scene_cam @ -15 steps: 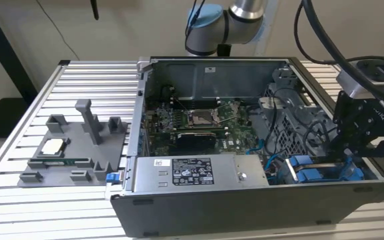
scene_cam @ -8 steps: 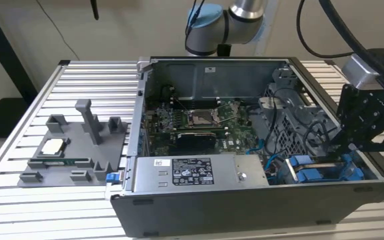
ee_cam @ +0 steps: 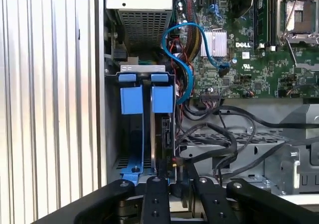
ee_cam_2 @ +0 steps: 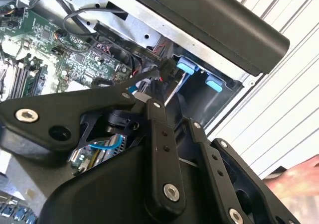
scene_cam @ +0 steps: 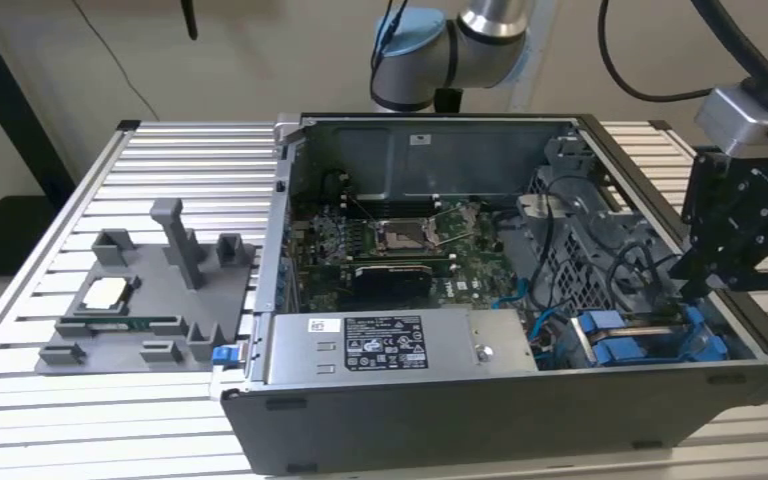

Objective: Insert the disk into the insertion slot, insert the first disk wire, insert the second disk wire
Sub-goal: 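Insert the first disk wire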

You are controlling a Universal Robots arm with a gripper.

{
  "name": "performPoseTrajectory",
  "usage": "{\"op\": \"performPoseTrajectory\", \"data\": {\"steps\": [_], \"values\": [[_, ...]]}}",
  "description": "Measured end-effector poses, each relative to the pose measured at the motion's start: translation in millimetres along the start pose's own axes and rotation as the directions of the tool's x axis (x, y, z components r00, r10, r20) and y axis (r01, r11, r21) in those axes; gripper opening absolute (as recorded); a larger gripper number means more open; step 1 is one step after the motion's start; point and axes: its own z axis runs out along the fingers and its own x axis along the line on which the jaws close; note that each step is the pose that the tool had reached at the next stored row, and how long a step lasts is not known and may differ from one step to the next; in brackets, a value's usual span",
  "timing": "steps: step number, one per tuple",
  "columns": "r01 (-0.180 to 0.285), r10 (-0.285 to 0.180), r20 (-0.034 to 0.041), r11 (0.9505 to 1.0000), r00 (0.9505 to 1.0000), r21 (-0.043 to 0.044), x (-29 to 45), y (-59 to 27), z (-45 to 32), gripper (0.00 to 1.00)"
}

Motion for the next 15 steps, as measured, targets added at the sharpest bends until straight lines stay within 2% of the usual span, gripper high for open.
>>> {"op": "performPoseTrajectory", "data": {"steps": [5,9,15], "values": [[0.0,0.0,0.0018,0.9999,1.0,0.0103,-0.1,2.6,-2.6,0.27],[0.0,0.0,0.002,0.9999,1.0,0.0111,-0.6,2.3,-2.8,0.27],[0.0,0.0,0.0035,0.9999,1.0,0.011,-1.7,-3.0,-2.8,0.27]]}}
